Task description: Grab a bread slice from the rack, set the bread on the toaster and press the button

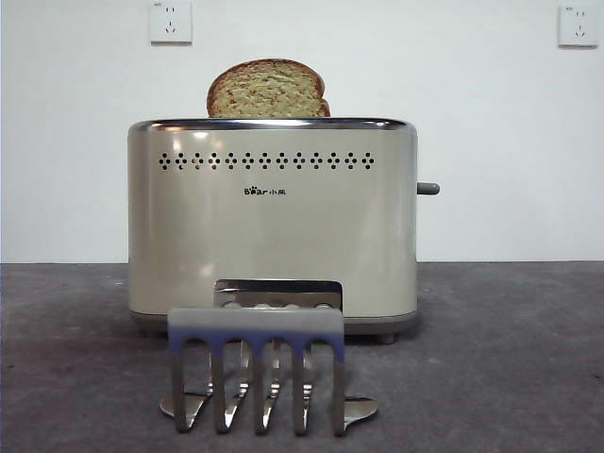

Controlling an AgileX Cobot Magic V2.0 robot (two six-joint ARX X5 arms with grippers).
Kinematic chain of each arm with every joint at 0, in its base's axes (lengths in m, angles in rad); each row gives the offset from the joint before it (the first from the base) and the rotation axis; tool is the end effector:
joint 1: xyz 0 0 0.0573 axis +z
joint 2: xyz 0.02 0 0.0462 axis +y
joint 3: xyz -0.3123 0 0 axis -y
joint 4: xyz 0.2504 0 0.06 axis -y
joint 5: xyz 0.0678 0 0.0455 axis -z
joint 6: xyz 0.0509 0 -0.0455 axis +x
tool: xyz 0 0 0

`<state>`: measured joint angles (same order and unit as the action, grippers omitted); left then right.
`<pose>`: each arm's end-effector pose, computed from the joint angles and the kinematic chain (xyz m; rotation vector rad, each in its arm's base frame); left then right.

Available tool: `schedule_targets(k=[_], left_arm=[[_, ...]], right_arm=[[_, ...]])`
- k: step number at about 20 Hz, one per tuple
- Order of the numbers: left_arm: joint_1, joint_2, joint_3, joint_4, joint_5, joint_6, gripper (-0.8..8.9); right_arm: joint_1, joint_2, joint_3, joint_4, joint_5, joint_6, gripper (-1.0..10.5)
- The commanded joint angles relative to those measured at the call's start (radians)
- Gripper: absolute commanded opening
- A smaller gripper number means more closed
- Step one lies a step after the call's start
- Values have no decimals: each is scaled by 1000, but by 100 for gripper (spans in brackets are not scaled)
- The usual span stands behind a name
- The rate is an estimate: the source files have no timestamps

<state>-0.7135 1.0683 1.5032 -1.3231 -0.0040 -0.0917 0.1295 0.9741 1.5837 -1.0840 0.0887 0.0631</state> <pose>0.1107 -0.0956 0.4450 0.2354 0.8759 -0.6205 0.1204 0.0111 0.5003 0.0103 0.4726 0.0251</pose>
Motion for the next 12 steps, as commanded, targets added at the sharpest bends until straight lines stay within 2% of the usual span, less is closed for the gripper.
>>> schedule_targets(k=[1,3,7,8,10,12], left_arm=[[0,33,-4,4,4,-9,-3],[4,48,-4,4,3,-9,-3],[92,53,-4,5,5,-9,-3],[120,52,-5,6,4,21,-3],[176,37,-20,49,6,137,-3],[237,-3,-78,165,27,208,-3]], right_arm=[[1,12,42,-74,25,-6,1],[1,16,68,-135,24,-7,1],[1,26,86,-240,35,-7,1],[1,27,86,-266,35,-6,1],[1,38,85,-293,35,-6,1],[1,43,86,-292,35,-6,1]])
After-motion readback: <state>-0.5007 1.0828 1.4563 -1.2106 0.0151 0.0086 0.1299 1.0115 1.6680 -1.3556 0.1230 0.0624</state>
